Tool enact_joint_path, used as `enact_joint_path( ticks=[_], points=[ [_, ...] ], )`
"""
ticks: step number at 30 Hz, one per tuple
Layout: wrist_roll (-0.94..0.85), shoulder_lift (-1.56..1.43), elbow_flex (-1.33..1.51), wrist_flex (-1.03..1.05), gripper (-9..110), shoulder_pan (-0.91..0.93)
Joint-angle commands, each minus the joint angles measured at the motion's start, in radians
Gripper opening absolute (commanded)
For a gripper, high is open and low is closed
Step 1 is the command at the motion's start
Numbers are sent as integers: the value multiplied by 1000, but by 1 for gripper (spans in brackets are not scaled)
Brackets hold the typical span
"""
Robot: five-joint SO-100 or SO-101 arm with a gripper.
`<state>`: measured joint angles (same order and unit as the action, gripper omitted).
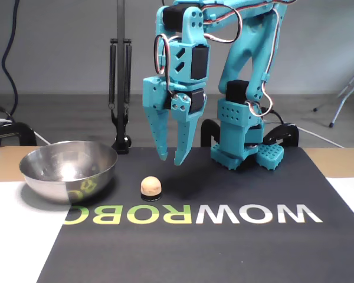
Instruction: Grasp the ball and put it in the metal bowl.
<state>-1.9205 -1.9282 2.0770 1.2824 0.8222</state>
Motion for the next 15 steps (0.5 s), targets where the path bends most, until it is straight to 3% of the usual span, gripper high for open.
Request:
enact_joint_path(
  ticks=[1, 4, 9, 15],
  points=[
    [5, -17, -3, -5, 32, -2],
    [5, -17, -3, -5, 34, -2],
    [6, -17, -3, -5, 50, 0],
    [0, -14, -3, -5, 51, 20]
  ],
)
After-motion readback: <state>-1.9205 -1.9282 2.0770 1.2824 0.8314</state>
